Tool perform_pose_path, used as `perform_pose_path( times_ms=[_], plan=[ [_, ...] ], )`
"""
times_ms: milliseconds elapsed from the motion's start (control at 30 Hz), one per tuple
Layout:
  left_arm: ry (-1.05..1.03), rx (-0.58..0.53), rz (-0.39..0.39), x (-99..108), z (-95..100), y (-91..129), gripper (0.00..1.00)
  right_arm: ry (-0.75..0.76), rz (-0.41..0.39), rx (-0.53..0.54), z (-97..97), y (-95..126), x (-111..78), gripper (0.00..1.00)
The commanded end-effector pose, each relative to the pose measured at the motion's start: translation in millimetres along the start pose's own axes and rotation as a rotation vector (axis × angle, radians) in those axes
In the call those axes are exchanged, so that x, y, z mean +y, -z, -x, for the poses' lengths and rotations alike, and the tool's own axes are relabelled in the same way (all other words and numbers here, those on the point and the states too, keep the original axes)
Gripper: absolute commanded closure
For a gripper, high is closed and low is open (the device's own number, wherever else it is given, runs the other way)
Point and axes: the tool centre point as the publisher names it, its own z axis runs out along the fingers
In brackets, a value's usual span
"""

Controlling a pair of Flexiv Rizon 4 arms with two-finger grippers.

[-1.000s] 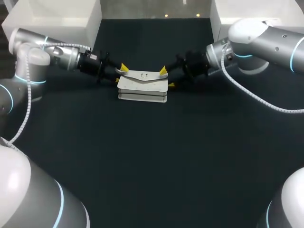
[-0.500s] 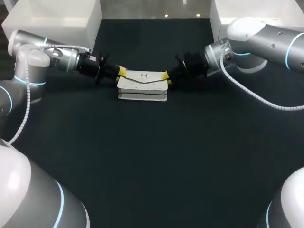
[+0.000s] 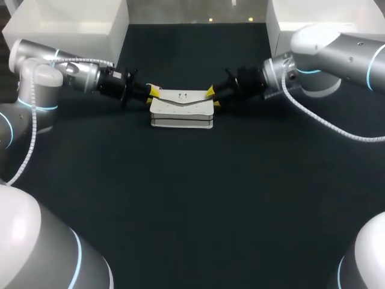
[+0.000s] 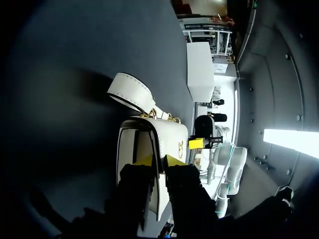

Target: Pick up the bag, open it, inspect its contents, close it, and place it on the opposite side

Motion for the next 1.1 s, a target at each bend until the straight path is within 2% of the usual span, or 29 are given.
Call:
perform_pose_path(
  times_ms=[33,400,433,467,500,533,567,600,700,800,833,933,1100],
  plan=[
    [0.000,0.001,-0.008,3,0.6,-1,1.00,-0.003,0.024,0.005,1.7,0,-5.5,1.00],
    [0.003,0.002,-0.012,4,1.1,0,1.00,0.007,0.056,0.008,-1.5,0,-6.8,1.00],
    [0.000,0.003,-0.021,5,-0.3,2,0.64,0.013,0.067,0.002,-2.1,1,-7.9,0.74],
    [-0.007,0.006,-0.036,8,-2.6,4,0.42,0.015,0.075,-0.006,-2.8,3,-8.6,0.53],
    [-0.013,0.007,-0.048,10,-5.2,7,0.16,0.018,0.081,-0.012,-3.4,4,-9.2,0.11],
    [-0.020,0.008,-0.054,12,-7.2,8,0.08,0.020,0.087,-0.016,-3.8,6,-9.8,0.00],
    [-0.032,0.006,-0.063,17,-11.4,11,0.04,0.022,0.099,-0.024,-4.3,9,-10.5,0.00],
    [-0.038,0.007,-0.069,21,-14.1,13,0.04,0.024,0.106,-0.030,-4.6,12,-11.2,0.00],
    [-0.042,0.008,-0.085,30,-18.7,19,0.22,0.028,0.127,-0.043,-4.3,22,-13.2,0.00],
    [-0.028,0.013,-0.095,37,-20.2,23,0.51,0.021,0.162,-0.060,-1.9,33,-13.2,0.00],
    [-0.024,0.012,-0.091,40,-20.5,23,0.56,0.021,0.168,-0.062,-1.1,36,-13.3,0.00],
    [-0.005,-0.012,-0.075,47,-19.8,22,0.62,0.021,0.186,-0.072,0.8,47,-13.7,0.00],
    [0.041,-0.064,-0.070,54,-12.7,19,0.65,0.028,0.202,-0.100,3.2,62,-12.8,0.00]
  ],
)
